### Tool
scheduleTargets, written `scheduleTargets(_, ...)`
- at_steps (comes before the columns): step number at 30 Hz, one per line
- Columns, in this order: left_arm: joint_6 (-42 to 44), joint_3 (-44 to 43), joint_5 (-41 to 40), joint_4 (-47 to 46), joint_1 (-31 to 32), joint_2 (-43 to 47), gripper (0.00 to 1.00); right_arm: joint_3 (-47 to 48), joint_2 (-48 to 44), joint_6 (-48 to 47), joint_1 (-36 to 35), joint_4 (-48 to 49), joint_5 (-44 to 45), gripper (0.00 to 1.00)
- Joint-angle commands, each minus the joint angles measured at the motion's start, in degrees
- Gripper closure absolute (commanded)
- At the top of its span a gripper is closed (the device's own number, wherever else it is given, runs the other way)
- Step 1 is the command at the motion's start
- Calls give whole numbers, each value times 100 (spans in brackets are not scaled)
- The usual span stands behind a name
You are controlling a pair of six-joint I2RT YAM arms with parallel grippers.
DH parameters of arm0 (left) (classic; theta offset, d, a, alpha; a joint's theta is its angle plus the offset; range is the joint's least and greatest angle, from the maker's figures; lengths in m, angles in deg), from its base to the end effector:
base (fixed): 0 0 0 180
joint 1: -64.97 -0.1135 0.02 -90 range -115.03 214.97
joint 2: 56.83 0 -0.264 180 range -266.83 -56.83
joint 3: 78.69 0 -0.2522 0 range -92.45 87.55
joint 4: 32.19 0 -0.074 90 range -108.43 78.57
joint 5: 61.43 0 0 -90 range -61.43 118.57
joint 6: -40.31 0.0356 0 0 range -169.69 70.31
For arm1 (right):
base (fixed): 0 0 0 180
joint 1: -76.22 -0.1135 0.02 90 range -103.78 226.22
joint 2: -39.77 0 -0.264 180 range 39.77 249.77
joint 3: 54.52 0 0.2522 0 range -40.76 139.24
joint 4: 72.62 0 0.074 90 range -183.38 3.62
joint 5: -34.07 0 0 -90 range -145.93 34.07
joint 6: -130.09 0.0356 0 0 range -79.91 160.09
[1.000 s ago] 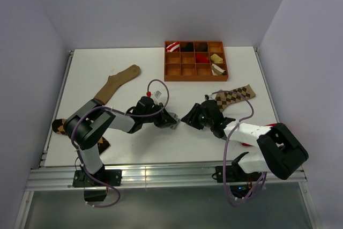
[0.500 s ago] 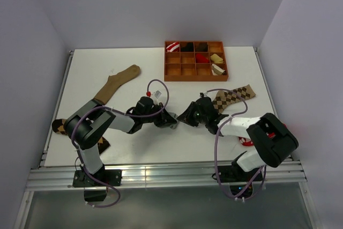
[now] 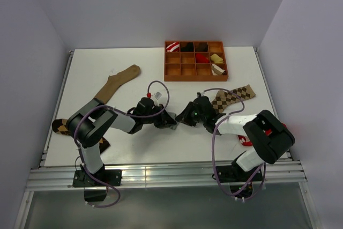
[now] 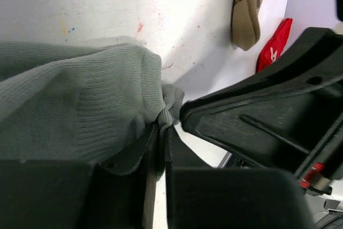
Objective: Roll the socks
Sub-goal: Roll the sock at the center of the board.
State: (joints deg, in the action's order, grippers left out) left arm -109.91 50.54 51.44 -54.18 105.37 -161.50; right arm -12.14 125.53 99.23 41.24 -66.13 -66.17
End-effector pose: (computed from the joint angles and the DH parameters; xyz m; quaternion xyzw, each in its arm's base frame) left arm 0.2394 -0.2219 0.1087 -0.0527 0.8607 -0.4769 0.1705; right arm 0.2184 0.1605 0.1381 0.1474 0.8796 0.3804 0.2449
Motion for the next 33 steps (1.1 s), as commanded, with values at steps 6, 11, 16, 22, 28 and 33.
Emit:
scheduleTargets(6,213,-131,86,-20,-15,-72,73,328,213,19,-79,225,40,80)
scheduleTargets(11,239,-122,60,-2,-15,-19,66,328,398,28,-79,269,48,80)
scheduleTargets(16,283,-122,77,41,-15,25,55,328,521,11,-79,278,119,80)
scheduleTargets(22,512,-104,-55,278,-6,235,51,390,671,-25,-79,278,31,81)
scheduleTargets(28,959,-148,-213,560,-6,446,48,583,92,-393,-79,-161,285,80)
scheduleTargets(33,1399,-245,-380,850,82,798,44,811,-173,-648,-79,-592,417,79)
